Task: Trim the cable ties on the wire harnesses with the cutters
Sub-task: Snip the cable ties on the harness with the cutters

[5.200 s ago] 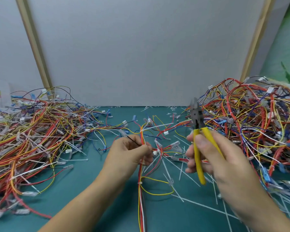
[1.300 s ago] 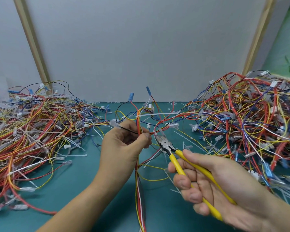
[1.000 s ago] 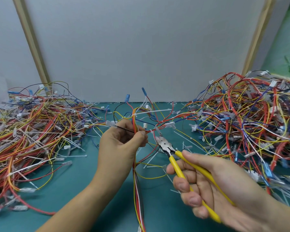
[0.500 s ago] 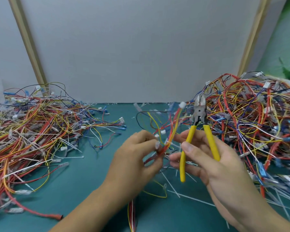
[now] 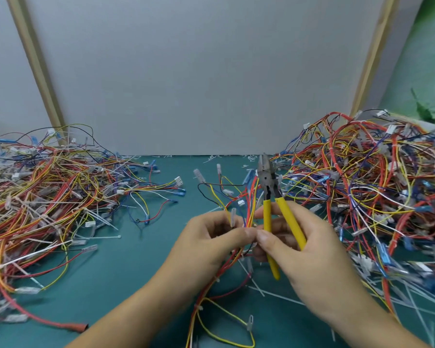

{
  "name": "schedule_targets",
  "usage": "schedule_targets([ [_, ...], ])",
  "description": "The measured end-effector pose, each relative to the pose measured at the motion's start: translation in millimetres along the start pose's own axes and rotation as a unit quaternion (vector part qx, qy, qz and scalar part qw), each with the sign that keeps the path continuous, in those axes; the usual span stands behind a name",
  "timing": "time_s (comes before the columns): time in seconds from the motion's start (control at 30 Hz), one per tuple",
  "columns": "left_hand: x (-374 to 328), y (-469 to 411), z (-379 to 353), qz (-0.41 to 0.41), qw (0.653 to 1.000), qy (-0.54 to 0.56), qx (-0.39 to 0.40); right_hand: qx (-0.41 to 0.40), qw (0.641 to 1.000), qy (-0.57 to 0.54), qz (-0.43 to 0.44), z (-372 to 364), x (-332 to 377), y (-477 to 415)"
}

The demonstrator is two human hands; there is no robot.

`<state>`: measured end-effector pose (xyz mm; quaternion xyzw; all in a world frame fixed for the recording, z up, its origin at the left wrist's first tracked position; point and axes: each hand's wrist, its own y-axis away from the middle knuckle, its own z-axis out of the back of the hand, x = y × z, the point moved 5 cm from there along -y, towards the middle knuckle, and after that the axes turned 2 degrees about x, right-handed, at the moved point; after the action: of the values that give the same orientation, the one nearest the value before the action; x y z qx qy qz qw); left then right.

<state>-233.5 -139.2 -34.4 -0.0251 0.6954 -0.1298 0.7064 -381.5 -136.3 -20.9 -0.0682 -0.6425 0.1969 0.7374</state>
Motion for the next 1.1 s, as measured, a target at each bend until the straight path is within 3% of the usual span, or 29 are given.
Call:
schedule_targets([
  [0.4,10,-2,1,0.040,0.992,0.074,-0.095,0.011,0.996,0.091,0.019,-8,-1,-1],
  [0.53,10,-4,-3,0.026,0.990,0.120,-0.074,0.016,0.994,0.103,0.027,-12,-1,0],
  [0.8,5,-5,13,0.033,0.999,0.023,0.033,-0.014,0.999,0.048,0.005,10,-3,-6],
  [0.93,3,-8,22,0.025,0.999,0.020,-0.015,-0.025,0.998,0.056,0.017,10,-4,-6],
  [1.1,-4,-11,50,-0.029,0.985,0.085,-0.150,-0.042,0.998,0.043,0.017,13,3,-2],
])
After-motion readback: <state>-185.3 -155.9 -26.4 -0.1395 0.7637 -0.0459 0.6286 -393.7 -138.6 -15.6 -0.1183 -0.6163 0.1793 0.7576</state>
